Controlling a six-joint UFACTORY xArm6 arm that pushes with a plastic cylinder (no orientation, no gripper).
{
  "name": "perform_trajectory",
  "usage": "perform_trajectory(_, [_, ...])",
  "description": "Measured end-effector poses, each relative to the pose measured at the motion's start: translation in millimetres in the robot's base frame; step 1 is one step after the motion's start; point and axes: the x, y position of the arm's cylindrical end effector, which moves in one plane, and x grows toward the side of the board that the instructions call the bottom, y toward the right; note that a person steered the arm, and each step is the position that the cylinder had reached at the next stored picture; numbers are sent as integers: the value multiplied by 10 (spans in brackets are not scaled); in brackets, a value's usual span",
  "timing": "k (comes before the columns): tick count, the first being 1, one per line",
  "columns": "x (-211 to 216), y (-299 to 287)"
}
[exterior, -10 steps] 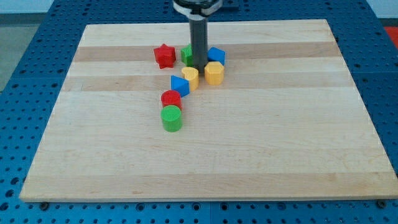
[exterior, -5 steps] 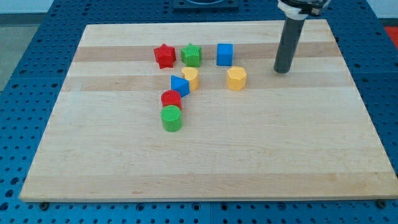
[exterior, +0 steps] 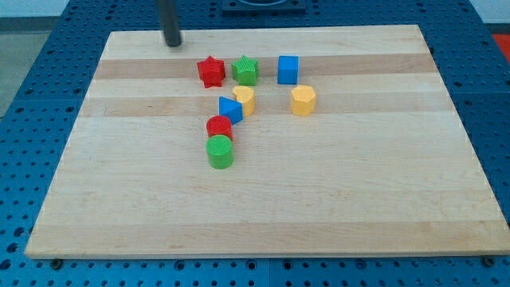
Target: Make a triangle out of red star green star and the yellow hexagon
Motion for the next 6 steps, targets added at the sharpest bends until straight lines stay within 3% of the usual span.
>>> perform_trajectory(1, [526,-62])
perform_trajectory(2, [701,244])
perform_trajectory(6, [723,1239])
